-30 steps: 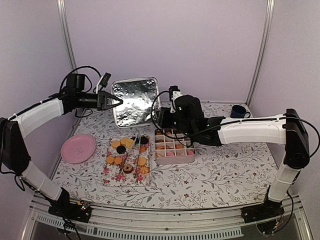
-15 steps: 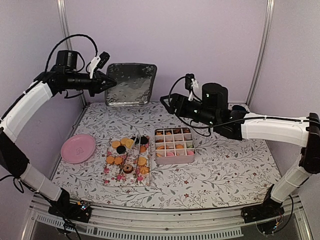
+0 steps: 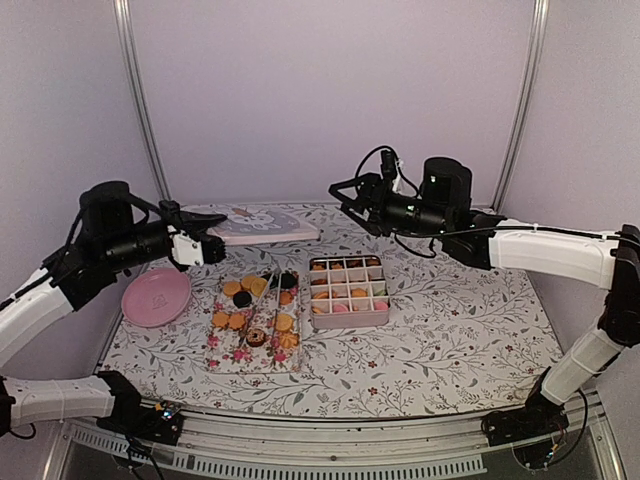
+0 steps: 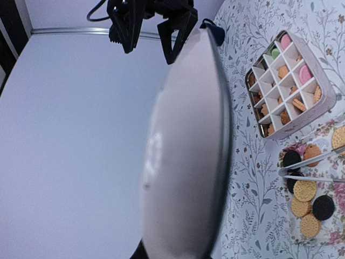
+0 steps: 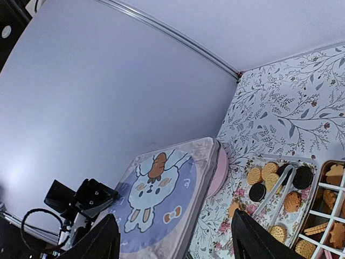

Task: Pack the cookies
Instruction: Pass from the left arm to the right

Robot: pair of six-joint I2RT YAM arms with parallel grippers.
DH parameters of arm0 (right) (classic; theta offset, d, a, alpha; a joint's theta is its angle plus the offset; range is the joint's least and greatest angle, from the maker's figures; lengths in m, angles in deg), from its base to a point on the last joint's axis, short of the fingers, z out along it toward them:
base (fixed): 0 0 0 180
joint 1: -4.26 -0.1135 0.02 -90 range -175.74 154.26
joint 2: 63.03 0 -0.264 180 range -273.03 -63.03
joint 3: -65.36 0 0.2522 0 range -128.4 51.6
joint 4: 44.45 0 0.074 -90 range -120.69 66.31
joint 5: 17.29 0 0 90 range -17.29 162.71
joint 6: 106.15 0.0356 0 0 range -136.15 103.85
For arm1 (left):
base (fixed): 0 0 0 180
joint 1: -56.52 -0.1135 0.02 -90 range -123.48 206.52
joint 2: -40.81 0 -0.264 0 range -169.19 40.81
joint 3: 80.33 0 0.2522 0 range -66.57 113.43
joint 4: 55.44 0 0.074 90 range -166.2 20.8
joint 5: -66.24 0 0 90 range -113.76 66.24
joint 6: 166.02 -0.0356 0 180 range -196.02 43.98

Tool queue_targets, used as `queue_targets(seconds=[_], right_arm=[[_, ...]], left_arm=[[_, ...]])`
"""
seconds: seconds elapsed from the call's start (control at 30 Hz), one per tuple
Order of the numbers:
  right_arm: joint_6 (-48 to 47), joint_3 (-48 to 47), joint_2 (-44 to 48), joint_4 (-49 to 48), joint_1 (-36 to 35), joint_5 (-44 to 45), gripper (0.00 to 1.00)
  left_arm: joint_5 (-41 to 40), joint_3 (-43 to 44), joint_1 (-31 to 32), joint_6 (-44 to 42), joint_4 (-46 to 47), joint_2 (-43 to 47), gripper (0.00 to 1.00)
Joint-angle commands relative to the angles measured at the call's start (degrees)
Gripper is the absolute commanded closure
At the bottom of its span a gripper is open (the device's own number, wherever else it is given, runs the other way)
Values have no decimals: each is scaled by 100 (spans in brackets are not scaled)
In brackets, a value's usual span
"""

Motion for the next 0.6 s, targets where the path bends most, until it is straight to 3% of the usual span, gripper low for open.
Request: queue_targets(seconds=[0.0, 0.17, 0.4, 0.57], right_arm=[[447, -14, -314, -457, 18, -994, 28], [574, -23, -616, -710, -29, -1434, 27], [671, -221, -963, -985, -107, -1995, 28], [780, -27, -824, -1070, -78, -1871, 29]], left_arm=[[25, -936, 313, -1989, 2256, 559, 100], [605, -1592, 374, -2959, 3170, 861, 100], [1159, -2006, 383, -3776, 3447, 965, 100], [1231, -2187, 393, -3958, 3666, 921, 100]])
